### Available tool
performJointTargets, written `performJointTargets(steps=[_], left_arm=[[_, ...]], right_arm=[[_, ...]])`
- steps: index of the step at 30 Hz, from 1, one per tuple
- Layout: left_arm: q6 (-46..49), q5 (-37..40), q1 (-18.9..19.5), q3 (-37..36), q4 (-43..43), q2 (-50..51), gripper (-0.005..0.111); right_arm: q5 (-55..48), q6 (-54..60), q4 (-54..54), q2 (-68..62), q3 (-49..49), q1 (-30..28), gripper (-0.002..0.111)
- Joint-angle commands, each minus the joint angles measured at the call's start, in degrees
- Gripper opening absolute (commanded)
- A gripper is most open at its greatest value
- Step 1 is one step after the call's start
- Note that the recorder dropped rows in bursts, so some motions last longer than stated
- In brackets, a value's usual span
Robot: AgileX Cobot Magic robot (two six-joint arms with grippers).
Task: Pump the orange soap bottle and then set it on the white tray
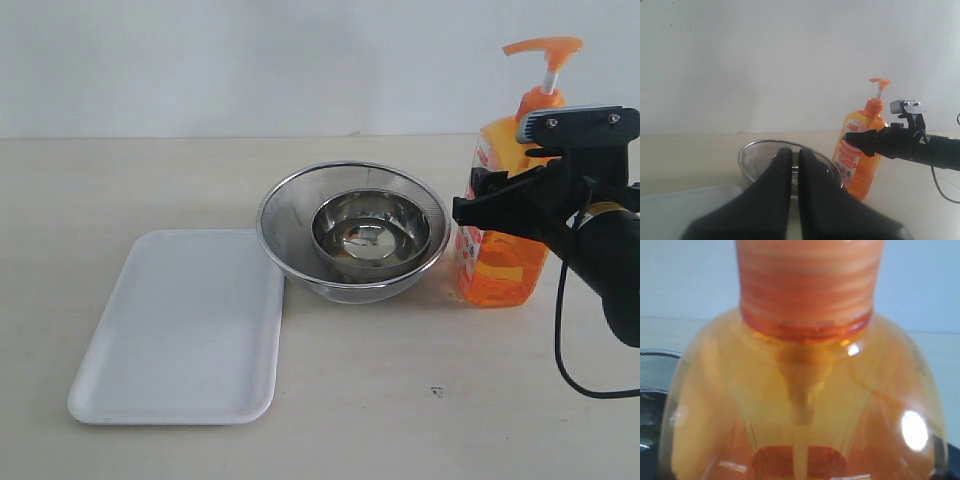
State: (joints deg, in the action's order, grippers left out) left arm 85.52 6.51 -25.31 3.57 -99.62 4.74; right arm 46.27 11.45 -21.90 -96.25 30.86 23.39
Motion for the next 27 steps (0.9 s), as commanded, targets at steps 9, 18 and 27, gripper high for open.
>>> performJointTargets(steps=[9, 18, 27], left_arm=[[1.5, -0.6, 9.1, -0.2, -0.3, -4.7, 0.005], [7.2, -1.5, 13.0, -2.8, -0.3, -4.7, 0.005], [8.3, -4.6, 13.0, -3.6, -0.3, -4.7, 0.005]], right_arm=[[-0.7, -0.6, 0.3, 0.2, 0.1, 0.1, 0.000], [-0.6, -0.6, 0.3, 0.2, 0.1, 0.1, 0.000], [-0.6, -0.6, 0.3, 0.2, 0.1, 0.1, 0.000]])
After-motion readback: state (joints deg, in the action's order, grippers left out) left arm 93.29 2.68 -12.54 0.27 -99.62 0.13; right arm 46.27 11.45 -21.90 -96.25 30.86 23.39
